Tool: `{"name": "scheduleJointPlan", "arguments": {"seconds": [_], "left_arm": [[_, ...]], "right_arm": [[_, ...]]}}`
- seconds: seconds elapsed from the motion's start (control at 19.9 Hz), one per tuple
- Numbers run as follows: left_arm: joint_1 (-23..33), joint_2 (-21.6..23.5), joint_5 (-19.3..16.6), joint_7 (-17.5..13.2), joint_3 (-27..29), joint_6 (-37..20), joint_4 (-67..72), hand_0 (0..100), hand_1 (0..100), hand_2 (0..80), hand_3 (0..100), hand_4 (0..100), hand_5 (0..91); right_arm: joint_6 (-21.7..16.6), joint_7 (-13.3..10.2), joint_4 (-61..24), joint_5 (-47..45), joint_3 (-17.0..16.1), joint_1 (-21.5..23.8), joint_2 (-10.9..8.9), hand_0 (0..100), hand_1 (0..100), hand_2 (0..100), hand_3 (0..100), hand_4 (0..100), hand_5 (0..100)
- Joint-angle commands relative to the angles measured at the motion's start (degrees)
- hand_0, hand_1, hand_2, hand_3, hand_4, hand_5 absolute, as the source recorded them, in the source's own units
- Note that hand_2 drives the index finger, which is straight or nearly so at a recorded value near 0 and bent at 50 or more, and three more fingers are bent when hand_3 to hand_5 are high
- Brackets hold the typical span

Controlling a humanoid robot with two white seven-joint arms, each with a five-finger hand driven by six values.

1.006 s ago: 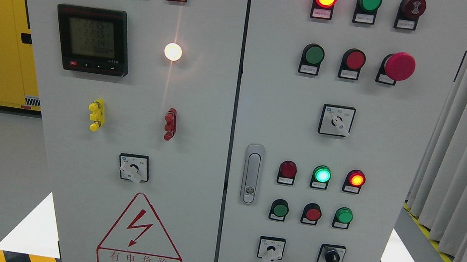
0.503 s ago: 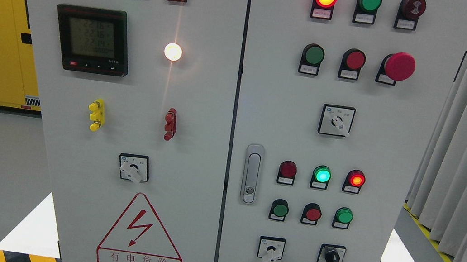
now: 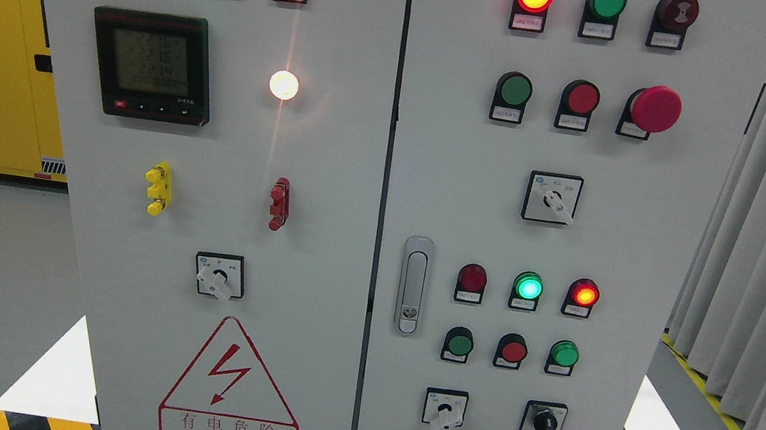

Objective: Press green start button

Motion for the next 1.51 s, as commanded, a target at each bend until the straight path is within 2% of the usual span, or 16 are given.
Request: {"name": "scheduleJointPlan", "arguments": {"seconds": [0.0,0.05,0.1,0.15,0.3,0.35,0.45,0.6,0.7,0.91,1.16,1.31,1.46], "left_arm": [[0.00,0.04,0.01,-0.04,0.04,0.01,0.00,12,56,0.0,0,0,0.0],[0.00,-0.05,-0.08,0.05,0.04,0.01,0.00,12,56,0.0,0,0,0.0],[0.00,-0.05,0.00,-0.04,0.04,0.01,0.00,12,56,0.0,0,0,0.0],[0.00,0.04,0.01,-0.04,0.04,0.01,0.00,12,56,0.0,0,0,0.0],[0.00,0.04,-0.08,-0.04,0.04,0.01,0.00,12,56,0.0,0,0,0.0],[0.00,0.04,0.00,0.05,0.04,0.01,0.00,12,56,0.0,0,0,0.0],[0.00,0.04,0.00,-0.04,0.04,0.01,0.00,12,56,0.0,0,0,0.0],[0.00,0.04,0.01,-0.04,-0.05,0.01,0.00,12,56,0.0,0,0,0.0],[0.00,0.04,0.01,0.05,0.03,0.01,0.00,12,56,0.0,0,0,0.0],[0.00,0.04,0.01,-0.04,0.04,0.01,0.00,12,56,0.0,0,0,0.0],[0.00,0.04,0.01,-0.04,0.04,0.01,0.00,12,56,0.0,0,0,0.0],[0.00,0.04,-0.08,-0.04,0.04,0.01,0.00,12,56,0.0,0,0,0.0],[0.00,0.04,-0.08,-0.04,0.04,0.01,0.00,12,56,0.0,0,0,0.0]], "right_arm": [[-0.87,0.49,-2.54,12.89,-3.47,-0.23,-1.27,38,73,0,14,26,22],[-1.75,0.40,-2.45,18.07,-5.66,-0.23,-0.84,39,73,0,15,27,22],[-2.63,0.14,-2.45,21.95,-6.90,-0.23,-0.48,46,75,0,30,44,36],[-3.16,-0.21,-2.45,24.25,-7.27,-0.32,-0.04,53,77,0,46,57,57],[-3.25,-3.72,-2.54,29.70,-8.14,-1.54,0.49,53,82,0,71,79,79],[-3.25,-4.78,-2.72,32.94,-9.02,-1.81,0.66,53,83,0,76,82,82],[-3.25,-5.58,-2.98,38.40,-10.60,-2.77,2.24,51,84,0,84,90,93],[-2.99,-5.58,-3.77,44.82,-11.75,-4.79,3.21,50,85,0,90,93,100],[-2.81,-5.58,-3.86,49.30,-11.84,-6.02,4.26,49,87,0,92,94,100],[-0.36,-5.58,-4.83,54.94,-11.66,-8.40,4.27,52,89,0,95,94,100],[3.60,-5.58,-2.55,58.63,-12.37,-14.28,3.74,55,90,0,97,95,100],[4.04,-5.49,-0.96,60.65,-12.37,-16.92,3.74,56,90,0,97,95,100],[5.01,-5.05,-0.70,62.42,-12.45,-17.72,3.74,58,91,0,97,95,100]]}}
